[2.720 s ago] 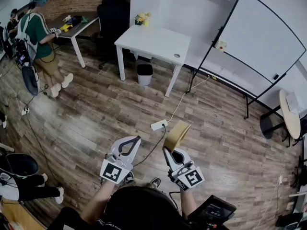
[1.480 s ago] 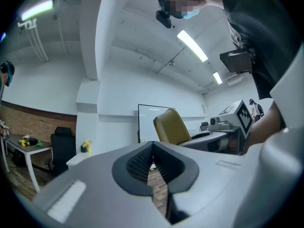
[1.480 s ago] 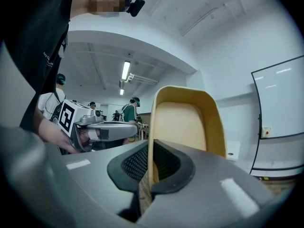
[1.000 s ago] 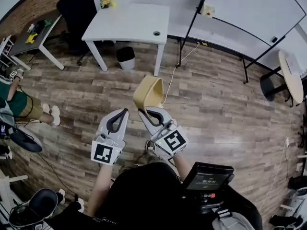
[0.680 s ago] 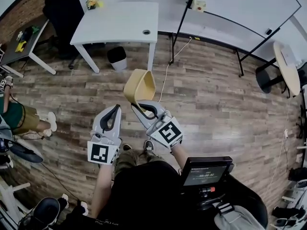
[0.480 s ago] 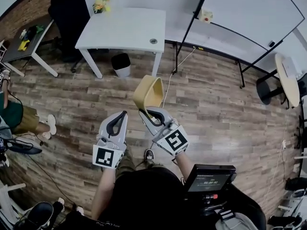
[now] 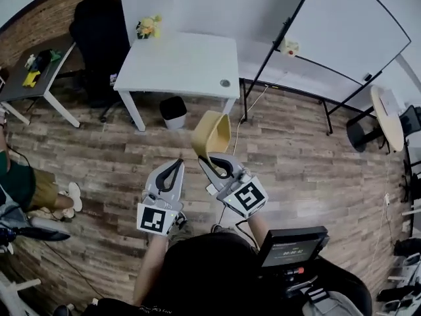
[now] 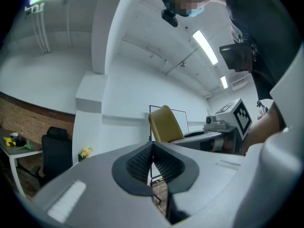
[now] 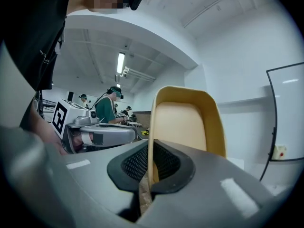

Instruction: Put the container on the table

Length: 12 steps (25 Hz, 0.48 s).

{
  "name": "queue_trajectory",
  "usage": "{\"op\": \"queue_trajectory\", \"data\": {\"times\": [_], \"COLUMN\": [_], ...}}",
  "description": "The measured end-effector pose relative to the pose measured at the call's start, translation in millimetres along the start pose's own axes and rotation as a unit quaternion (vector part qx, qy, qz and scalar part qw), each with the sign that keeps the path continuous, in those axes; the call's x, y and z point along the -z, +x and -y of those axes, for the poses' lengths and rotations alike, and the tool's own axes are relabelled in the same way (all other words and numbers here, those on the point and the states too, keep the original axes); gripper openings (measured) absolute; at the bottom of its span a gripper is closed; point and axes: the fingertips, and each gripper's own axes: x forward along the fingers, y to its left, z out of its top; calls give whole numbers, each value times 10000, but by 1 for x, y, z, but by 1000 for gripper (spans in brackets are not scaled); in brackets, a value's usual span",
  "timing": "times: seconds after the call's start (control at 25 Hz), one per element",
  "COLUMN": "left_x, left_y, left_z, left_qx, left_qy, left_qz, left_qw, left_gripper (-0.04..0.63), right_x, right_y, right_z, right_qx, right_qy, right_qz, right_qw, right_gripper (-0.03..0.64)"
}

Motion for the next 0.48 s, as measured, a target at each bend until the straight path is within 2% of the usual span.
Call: {"op": "queue_trajectory", "data": {"times": [0.16,0.28,0.48], "left_x": [0,-6,-2], "left_y": [8,26,46], "left_z": [-37,-59,-86], "left_qx": [118,128,210], "left_qy": [-12,-41,-65], "left_qz": [61,348,390], "left_qw": [9999,9993,9990], "left_gripper": [2,2,2], "right_x": [-13,-17,-12], "right_y": [36,56,87], "right_z": [3,11,28], "right_qx": [175,173,181], "right_qy": [157,-45,-233], "right_qz": [3,-36,-269], "right_qw": [9997,9998,9992], "right_gripper": [18,18,18]}}
